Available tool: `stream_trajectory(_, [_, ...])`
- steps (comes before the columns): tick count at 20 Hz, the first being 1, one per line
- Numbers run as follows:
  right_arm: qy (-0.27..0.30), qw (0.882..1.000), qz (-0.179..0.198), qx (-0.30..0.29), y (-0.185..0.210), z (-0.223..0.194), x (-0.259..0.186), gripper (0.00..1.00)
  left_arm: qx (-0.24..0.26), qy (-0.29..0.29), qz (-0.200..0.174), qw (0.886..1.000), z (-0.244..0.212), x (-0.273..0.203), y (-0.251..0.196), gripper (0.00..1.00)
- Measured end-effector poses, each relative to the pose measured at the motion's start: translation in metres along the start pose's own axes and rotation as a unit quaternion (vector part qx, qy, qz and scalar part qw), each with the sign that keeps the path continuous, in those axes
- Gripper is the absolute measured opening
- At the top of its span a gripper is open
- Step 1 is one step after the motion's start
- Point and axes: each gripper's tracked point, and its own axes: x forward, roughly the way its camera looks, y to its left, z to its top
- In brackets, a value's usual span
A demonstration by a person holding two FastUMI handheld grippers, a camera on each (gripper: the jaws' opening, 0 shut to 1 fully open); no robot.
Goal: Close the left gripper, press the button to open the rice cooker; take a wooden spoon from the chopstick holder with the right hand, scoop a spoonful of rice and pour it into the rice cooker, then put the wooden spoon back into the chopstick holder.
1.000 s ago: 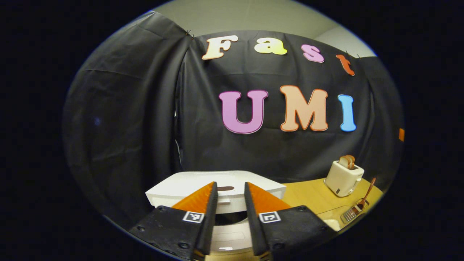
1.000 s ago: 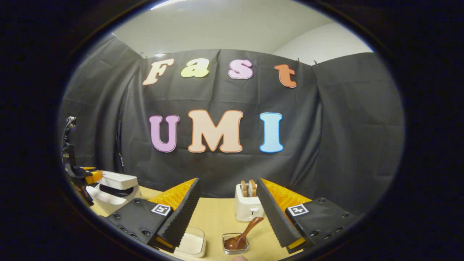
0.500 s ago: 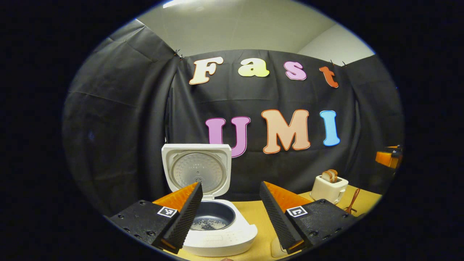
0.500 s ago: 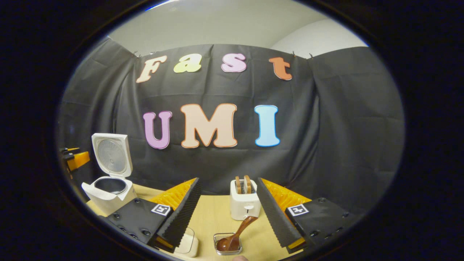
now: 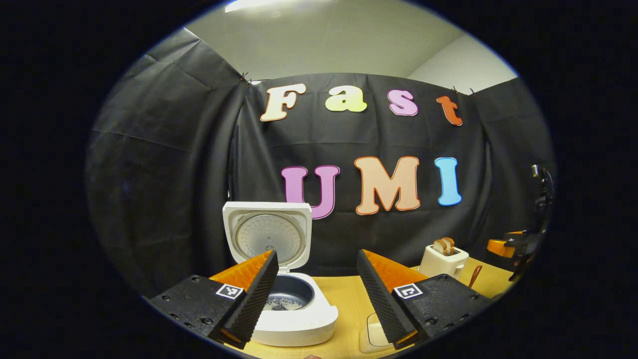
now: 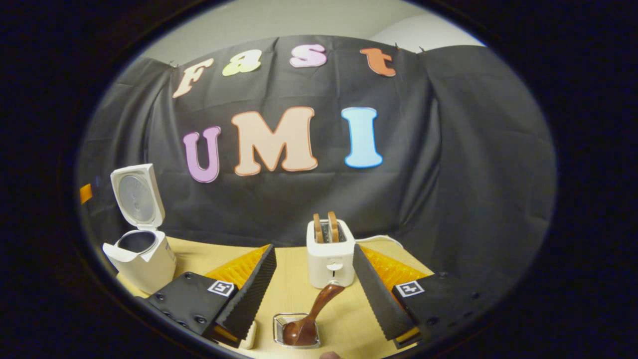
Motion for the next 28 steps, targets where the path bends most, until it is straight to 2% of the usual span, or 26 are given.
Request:
stream_trajectory(4, [0.047, 0.999, -0.005, 0.022, -0.011, -0.032, 0.025, 1.00, 0.007, 0.004, 0.018, 1.000, 0.004, -0.010, 0.006, 0.93])
stream_trajectory(6, [0.067, 0.997, -0.004, 0.025, -0.013, -0.047, 0.035, 0.96, 0.015, 0.002, 0.021, 1.000, 0.007, -0.016, 0.005, 0.94])
stream_trajectory(10, [0.113, 0.993, 0.004, 0.032, -0.012, -0.085, 0.055, 0.98, 0.025, 0.003, 0.034, 0.999, 0.010, -0.023, 0.007, 0.93])
stream_trajectory(14, [0.166, 0.985, 0.013, 0.038, -0.010, -0.123, 0.065, 0.96, 0.030, 0.007, 0.049, 0.998, 0.010, -0.032, 0.013, 0.94])
stream_trajectory(19, [0.222, 0.971, 0.029, 0.081, 0.000, -0.154, 0.071, 0.97, 0.032, 0.012, 0.066, 0.997, 0.007, -0.039, 0.020, 0.93])
stream_trajectory(24, [0.260, 0.957, 0.037, 0.126, 0.008, -0.170, 0.077, 0.49, 0.039, 0.016, 0.075, 0.996, 0.007, -0.043, 0.024, 0.93])
stream_trajectory(25, [0.266, 0.955, 0.039, 0.127, 0.009, -0.171, 0.076, 0.49, 0.040, 0.014, 0.077, 0.996, 0.008, -0.043, 0.026, 0.93])
stream_trajectory(28, [0.258, 0.957, 0.044, 0.127, 0.010, -0.165, 0.074, 0.32, 0.041, 0.014, 0.078, 0.996, 0.007, -0.042, 0.026, 0.94])
